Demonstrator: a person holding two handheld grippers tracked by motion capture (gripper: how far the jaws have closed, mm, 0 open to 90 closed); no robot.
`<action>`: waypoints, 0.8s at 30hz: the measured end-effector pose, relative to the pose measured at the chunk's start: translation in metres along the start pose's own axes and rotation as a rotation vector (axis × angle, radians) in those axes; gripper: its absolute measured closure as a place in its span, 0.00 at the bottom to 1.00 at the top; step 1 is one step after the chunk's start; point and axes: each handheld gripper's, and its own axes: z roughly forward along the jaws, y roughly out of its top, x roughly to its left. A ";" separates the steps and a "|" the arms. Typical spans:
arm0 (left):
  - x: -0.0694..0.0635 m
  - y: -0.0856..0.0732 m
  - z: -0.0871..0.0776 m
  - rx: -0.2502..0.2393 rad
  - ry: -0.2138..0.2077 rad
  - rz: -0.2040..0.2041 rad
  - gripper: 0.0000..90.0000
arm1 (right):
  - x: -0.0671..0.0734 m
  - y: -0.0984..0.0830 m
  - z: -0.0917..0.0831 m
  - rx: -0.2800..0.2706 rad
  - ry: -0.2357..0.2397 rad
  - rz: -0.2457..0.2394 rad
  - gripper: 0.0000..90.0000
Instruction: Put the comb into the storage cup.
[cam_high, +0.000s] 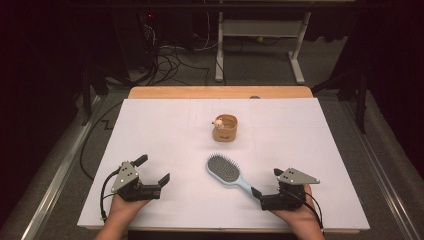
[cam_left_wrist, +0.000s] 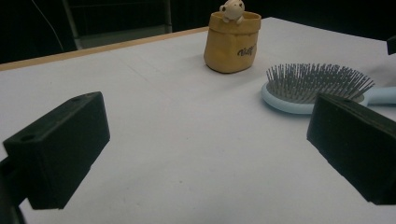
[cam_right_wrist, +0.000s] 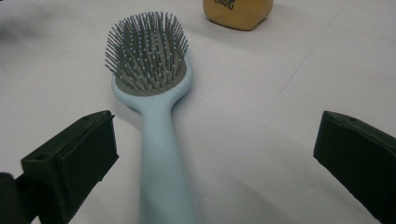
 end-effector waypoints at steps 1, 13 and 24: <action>0.000 0.000 0.000 0.000 0.000 0.000 0.00 | 0.000 0.000 0.000 0.000 0.000 0.000 0.00; 0.000 0.001 0.000 -0.009 -0.023 -0.014 0.00 | 0.002 0.015 0.009 -0.011 0.014 0.007 0.00; -0.003 0.002 0.000 -0.008 -0.046 -0.008 0.01 | 0.005 0.028 0.019 0.039 0.048 0.013 0.00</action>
